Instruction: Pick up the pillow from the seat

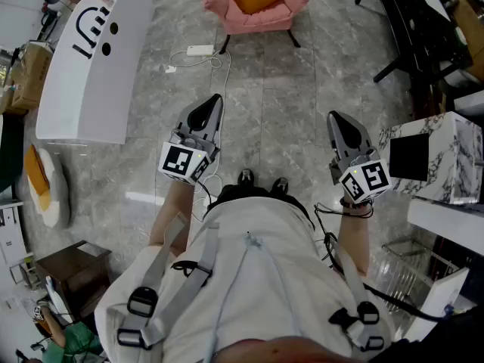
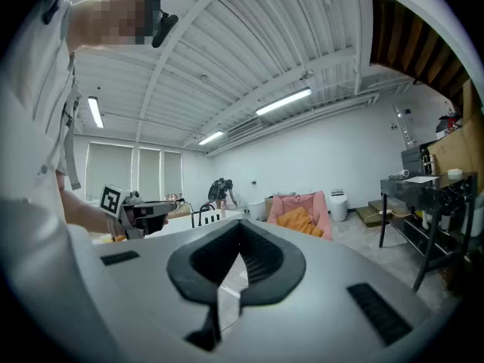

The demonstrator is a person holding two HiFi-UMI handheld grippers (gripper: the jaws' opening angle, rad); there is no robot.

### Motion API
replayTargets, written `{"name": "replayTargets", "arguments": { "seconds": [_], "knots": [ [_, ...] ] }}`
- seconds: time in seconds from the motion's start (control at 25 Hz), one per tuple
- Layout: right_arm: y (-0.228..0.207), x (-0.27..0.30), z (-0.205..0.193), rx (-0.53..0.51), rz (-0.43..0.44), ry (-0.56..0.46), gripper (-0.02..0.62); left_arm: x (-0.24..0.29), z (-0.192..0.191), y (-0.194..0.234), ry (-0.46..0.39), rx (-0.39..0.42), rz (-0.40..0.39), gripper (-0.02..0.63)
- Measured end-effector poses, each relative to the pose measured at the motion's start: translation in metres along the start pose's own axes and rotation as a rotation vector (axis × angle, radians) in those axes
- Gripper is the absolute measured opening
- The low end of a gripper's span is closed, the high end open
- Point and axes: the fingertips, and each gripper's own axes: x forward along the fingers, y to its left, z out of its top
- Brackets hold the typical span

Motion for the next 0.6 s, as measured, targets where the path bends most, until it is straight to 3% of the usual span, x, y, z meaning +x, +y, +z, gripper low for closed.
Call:
{"name": "replayTargets", "arguments": {
  "seconds": [0.6],
  "knots": [
    [0.010,0.018,-0.004,0.022,0.020,0.018,0.014,0.003,-0.003,0.017,-0.009,-0.004,-0.011,0.008]
  ]
}}
